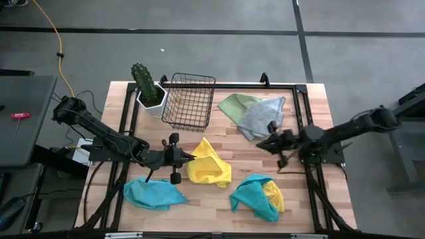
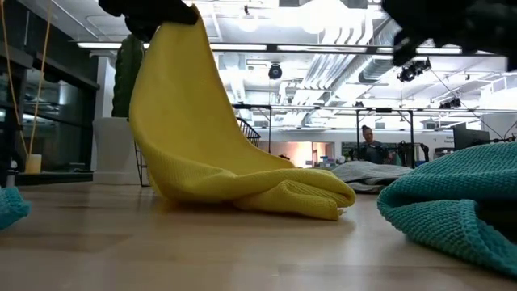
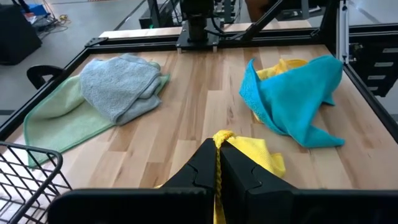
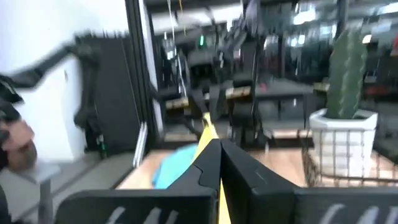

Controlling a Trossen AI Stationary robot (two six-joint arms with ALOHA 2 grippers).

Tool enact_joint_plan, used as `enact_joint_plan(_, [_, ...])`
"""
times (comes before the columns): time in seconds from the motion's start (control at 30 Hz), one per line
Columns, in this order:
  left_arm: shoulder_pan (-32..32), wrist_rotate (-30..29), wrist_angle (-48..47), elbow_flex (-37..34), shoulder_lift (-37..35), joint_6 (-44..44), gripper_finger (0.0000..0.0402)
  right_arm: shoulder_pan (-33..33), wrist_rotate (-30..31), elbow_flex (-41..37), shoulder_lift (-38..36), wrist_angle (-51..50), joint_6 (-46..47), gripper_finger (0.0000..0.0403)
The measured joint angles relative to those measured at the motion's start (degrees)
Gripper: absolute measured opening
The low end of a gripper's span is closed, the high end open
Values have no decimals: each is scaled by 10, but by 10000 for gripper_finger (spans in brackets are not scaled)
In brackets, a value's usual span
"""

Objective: Fold microfiber towels
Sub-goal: Fold the left yellow microfiber cloth

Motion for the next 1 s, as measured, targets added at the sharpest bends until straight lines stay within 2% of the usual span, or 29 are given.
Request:
enact_joint_plan(0.27, [0,0,-2,0,0,4,0,3,1,175,226,-98,23,0])
enact_joint_plan(0.37, [0,0,-3,0,0,4,0,4,7,251,282,-210,64,1])
enact_joint_plan(0.5, [-1,0,-3,0,0,4,0,24,72,362,354,-411,111,12])
enact_joint_plan(0.63, [-1,0,-2,0,0,4,0,51,122,461,431,-572,147,57])
enact_joint_plan(0.73, [-1,0,-2,0,0,4,0,70,159,520,490,-652,183,102])
enact_joint_plan(0.87, [-1,0,-2,0,0,4,0,81,173,590,555,-718,254,157])
enact_joint_plan(1.0, [0,0,-2,0,0,4,0,89,179,638,602,-761,295,190])
